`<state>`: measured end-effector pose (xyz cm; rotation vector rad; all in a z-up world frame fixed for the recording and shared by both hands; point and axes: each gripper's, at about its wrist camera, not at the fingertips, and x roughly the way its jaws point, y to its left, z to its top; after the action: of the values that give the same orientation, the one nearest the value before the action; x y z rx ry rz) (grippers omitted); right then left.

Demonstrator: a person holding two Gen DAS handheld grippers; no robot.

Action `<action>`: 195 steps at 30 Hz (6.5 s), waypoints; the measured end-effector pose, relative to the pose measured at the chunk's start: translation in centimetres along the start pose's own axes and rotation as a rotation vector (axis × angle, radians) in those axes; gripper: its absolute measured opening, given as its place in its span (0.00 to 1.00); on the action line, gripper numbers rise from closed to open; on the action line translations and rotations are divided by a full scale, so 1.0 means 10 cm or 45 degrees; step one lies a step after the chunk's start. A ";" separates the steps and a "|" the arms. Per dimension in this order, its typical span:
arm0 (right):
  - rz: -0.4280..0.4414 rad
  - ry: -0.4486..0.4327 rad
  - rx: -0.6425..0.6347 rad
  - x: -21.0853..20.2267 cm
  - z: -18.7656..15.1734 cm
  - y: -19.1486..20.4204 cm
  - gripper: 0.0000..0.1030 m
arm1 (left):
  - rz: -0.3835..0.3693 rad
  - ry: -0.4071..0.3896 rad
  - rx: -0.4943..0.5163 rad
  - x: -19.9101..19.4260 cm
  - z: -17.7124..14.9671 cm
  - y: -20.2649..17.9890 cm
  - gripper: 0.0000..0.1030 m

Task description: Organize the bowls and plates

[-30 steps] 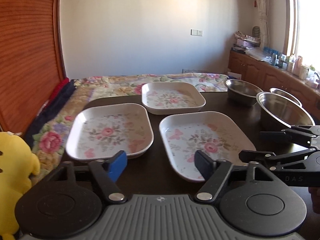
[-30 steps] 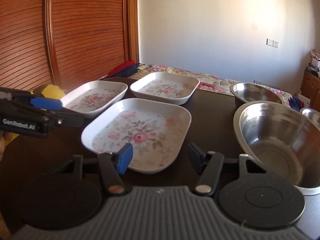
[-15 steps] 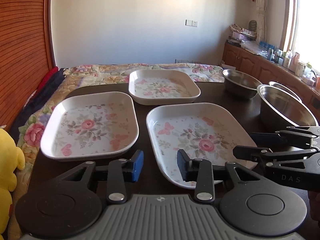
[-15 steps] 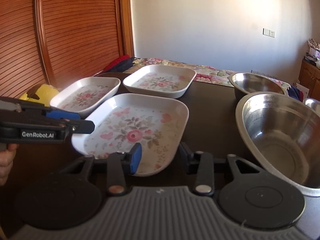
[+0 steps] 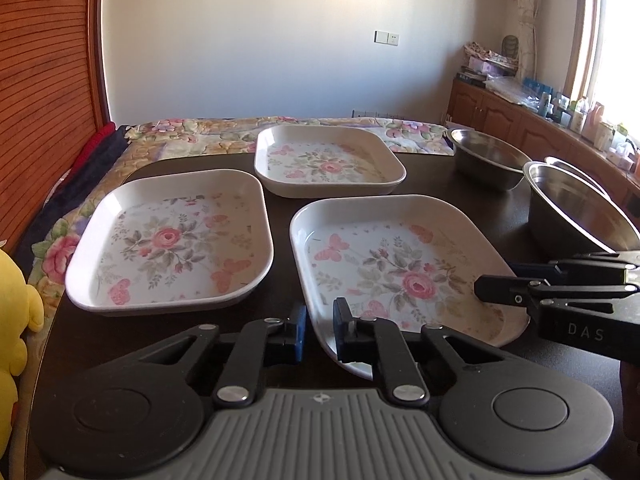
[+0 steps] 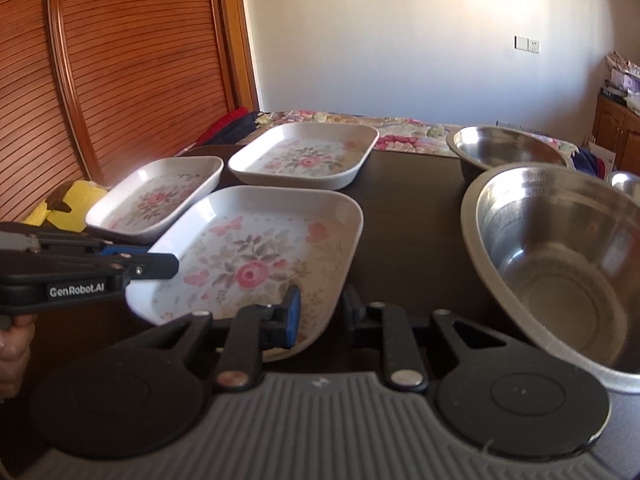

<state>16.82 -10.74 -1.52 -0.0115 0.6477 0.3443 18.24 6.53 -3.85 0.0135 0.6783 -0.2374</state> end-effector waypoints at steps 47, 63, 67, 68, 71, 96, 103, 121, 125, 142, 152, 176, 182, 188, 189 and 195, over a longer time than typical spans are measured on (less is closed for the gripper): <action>0.103 -0.080 0.066 -0.85 -0.74 0.28 0.16 | -0.024 -0.053 -0.091 -1.04 -0.86 -0.15 0.13; 0.080 -0.137 0.069 -0.82 -0.79 0.30 0.17 | -0.011 -0.063 -0.122 -1.00 -0.89 -0.14 0.13; 0.077 -0.142 0.064 -0.81 -0.80 0.29 0.17 | 0.005 -0.066 -0.131 -1.01 -0.89 -0.11 0.13; 0.078 -0.142 0.065 -0.81 -0.80 0.29 0.17 | 0.008 -0.067 -0.133 -1.00 -0.88 -0.11 0.13; 0.075 -0.144 0.067 -0.82 -0.79 0.27 0.17 | 0.005 -0.062 -0.134 -0.98 -0.87 -0.10 0.13; 0.110 -0.258 -0.100 -0.95 0.03 0.23 0.30 | 0.121 -0.148 -0.048 -0.94 -0.31 0.17 0.36; 0.159 -0.206 -0.199 -0.60 0.35 0.41 0.41 | 0.164 -0.156 -0.050 -0.77 -0.12 0.42 0.61; 0.259 -0.023 -0.234 0.30 0.78 0.71 0.53 | 0.255 -0.109 -0.032 -0.27 0.17 1.02 0.70; 0.264 0.025 -0.214 0.47 0.81 0.73 0.53 | 0.255 -0.104 -0.042 -0.18 0.18 1.11 0.70; 0.309 0.187 -0.153 0.94 0.86 0.74 0.32 | 0.223 -0.062 -0.115 0.08 0.28 1.42 0.32; 0.331 0.219 -0.135 1.03 0.88 0.75 0.23 | 0.213 -0.054 -0.132 0.12 0.29 1.48 0.16; 0.375 0.247 -0.097 0.99 0.86 0.72 0.15 | 0.157 -0.055 -0.166 -0.05 0.25 1.41 0.13; 0.382 0.219 -0.093 0.82 0.89 0.70 0.15 | 0.161 -0.073 -0.155 -0.21 0.26 1.30 0.13; 0.390 0.190 -0.106 0.62 0.90 0.66 0.15 | 0.153 -0.092 -0.144 -0.38 0.25 1.18 0.13; 0.390 0.185 -0.107 0.58 0.90 0.65 0.15 | 0.152 -0.096 -0.141 -0.42 0.24 1.15 0.13; 0.395 0.160 -0.116 0.36 0.87 0.63 0.15 | 0.153 -0.118 -0.129 -0.60 0.22 1.03 0.13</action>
<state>22.68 -2.67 3.90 -0.0201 0.7596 0.6764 17.33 17.59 0.93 -0.0534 0.5941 -0.0875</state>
